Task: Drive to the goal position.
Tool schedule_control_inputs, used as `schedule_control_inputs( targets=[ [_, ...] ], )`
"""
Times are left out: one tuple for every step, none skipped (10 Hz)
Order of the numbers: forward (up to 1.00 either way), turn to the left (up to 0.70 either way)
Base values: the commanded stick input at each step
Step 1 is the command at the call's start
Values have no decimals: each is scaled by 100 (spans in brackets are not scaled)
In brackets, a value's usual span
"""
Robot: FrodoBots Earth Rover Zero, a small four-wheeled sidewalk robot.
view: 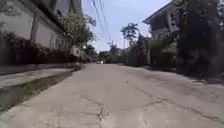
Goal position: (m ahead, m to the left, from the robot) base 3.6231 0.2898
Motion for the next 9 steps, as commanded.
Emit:
schedule_control_inputs(
  targets=[
    [100, 0],
    [100, 0],
    [100, 0],
    [100, 0],
    [100, 0],
    [100, 0],
    [100, 0],
    [100, 0],
    [100, 0]
  ],
)
